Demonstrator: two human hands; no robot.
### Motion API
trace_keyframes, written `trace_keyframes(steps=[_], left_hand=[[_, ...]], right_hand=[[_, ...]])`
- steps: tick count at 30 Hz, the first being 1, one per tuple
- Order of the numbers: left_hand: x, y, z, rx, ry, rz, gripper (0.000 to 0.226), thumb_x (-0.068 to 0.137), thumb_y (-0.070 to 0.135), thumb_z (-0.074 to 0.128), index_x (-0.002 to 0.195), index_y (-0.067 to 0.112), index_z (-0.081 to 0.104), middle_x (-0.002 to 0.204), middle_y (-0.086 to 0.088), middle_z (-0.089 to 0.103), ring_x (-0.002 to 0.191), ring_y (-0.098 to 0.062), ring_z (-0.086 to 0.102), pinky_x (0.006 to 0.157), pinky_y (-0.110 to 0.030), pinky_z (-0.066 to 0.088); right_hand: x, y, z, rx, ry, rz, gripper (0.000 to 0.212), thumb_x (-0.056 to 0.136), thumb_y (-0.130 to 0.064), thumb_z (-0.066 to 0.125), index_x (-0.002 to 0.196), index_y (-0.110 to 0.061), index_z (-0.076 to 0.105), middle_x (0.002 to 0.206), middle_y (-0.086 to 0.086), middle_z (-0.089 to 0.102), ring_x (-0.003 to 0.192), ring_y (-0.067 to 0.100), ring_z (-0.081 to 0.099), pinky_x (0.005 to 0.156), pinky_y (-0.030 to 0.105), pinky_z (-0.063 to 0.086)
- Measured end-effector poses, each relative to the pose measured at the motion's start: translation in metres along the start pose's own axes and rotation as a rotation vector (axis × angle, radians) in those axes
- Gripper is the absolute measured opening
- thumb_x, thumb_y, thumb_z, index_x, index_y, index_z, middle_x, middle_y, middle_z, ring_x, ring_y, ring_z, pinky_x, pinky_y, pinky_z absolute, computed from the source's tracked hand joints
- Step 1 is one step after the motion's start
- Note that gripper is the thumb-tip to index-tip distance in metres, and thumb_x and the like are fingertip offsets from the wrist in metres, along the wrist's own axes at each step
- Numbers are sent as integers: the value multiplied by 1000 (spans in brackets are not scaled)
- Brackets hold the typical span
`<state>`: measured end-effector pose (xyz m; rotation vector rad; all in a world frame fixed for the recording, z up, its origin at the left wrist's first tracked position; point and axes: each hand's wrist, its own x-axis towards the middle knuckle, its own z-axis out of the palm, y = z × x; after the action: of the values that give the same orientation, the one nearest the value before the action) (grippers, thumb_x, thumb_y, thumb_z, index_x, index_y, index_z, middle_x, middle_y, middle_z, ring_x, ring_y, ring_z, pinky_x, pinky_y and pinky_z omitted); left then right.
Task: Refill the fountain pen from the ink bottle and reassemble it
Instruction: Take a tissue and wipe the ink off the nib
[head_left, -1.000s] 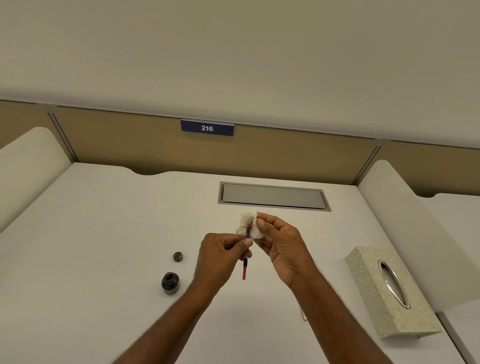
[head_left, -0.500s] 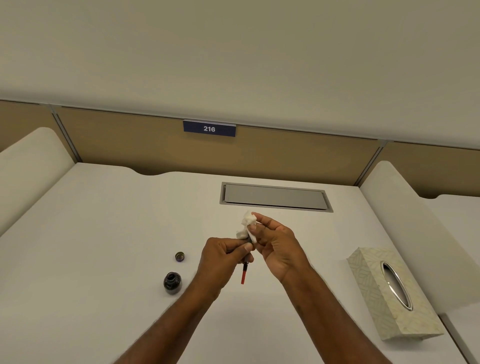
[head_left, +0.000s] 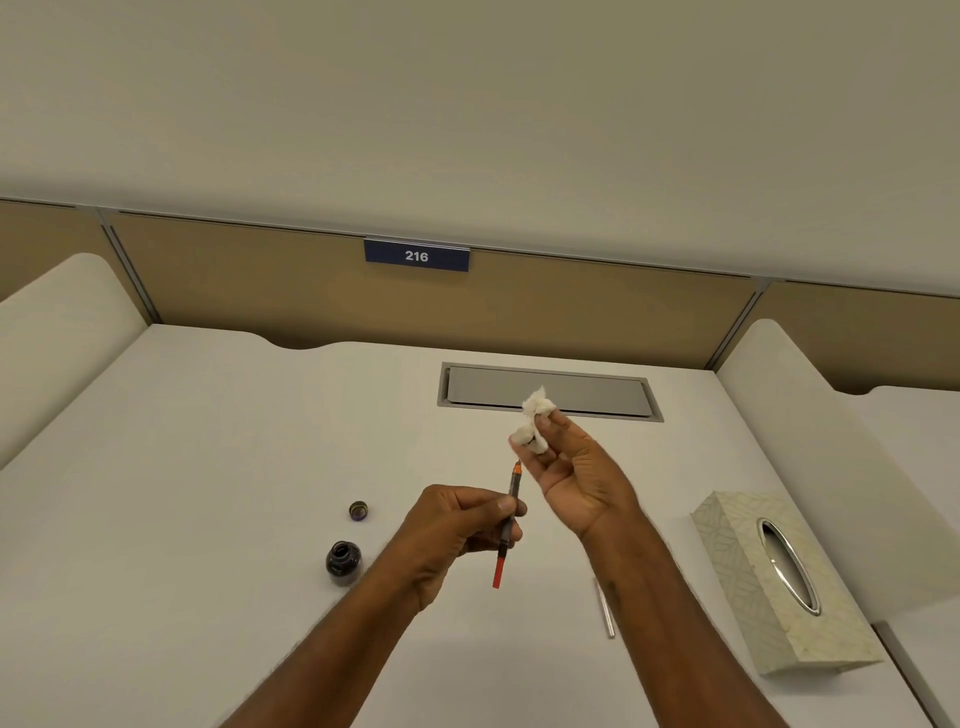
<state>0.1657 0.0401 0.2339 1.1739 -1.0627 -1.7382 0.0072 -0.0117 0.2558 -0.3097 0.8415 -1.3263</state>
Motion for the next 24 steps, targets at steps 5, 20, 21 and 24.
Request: trace_keyframes(steps=[5,20,21,24], left_hand=[[0,-1,-1,50,131,98,12,88,16,69,88,9,79,76,-9,77,77,-22,74,85,-37,61],[6,3,1,234,263,321,8,86,22,73,84,17,79,70,-1,77,69,-14,74,81,-28,60],[6,2,1,253,265,331,8,86,22,73,85,17,79,69,1,77,69,-13,74,81,-25,60],[7,1,1,289,274,337,6,85,23,74,86,20,79,67,7,76,69,-10,74,76,-16,58]], right_hand=[[3,-15,-13,-150,89,-107,17,86,-6,66,102,-12,71,99,6,76,95,22,69,94,35,51],[-31,18,-4,-572,-112,-326,23,72,-21,76,92,-10,72,88,9,76,84,29,70,78,39,59],[-30,21,-4,-619,-84,-378,17,75,-20,76,90,-12,72,86,7,76,82,29,70,76,36,60],[-30,29,-2,-751,-11,-592,7,79,-20,76,83,-17,71,75,-5,73,74,16,70,65,21,56]])
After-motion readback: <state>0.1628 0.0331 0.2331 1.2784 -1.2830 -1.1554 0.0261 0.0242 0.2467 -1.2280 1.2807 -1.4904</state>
